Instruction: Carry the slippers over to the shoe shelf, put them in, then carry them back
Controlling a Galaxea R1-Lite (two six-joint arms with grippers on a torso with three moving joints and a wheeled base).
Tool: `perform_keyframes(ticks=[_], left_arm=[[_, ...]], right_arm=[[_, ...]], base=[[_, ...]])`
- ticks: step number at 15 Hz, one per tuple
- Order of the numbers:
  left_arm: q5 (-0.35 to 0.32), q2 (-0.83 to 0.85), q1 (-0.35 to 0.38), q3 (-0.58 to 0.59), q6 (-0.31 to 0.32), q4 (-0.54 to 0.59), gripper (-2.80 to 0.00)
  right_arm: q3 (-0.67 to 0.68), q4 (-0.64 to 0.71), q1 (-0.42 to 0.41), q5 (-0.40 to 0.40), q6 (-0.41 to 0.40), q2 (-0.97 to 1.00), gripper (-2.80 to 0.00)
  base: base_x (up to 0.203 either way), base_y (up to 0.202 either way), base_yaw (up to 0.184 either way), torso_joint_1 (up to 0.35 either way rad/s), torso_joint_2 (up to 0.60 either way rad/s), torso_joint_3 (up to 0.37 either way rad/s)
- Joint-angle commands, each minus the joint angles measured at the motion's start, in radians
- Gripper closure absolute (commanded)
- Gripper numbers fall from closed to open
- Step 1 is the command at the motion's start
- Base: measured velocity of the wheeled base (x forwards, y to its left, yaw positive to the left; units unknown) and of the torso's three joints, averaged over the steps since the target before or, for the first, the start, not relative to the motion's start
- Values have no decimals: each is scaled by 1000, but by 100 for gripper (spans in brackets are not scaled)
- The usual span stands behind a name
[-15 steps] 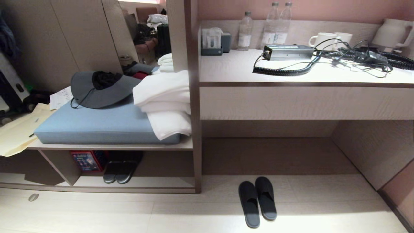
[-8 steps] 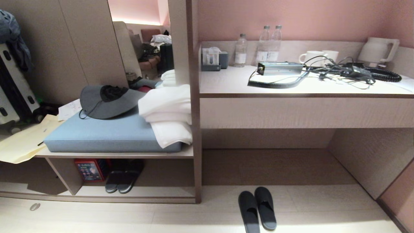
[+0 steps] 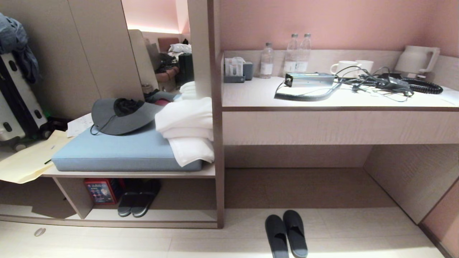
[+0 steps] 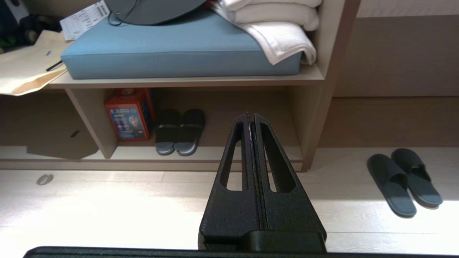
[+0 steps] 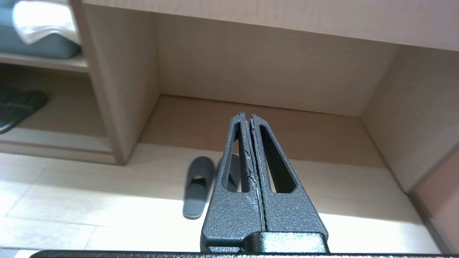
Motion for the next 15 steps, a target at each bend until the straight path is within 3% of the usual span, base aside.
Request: perform_keyframes(ticks=[1,15], left_arm=[[0,0,0,0,-1,0,0],[0,1,0,0,-1,0,0]], right_arm=[[0,0,-1,0,-1,1,0],[0,0,-1,2,-3,1,0]], base=[[12,60,-12,8,7,-2],[1,184,-2,2,2,3]])
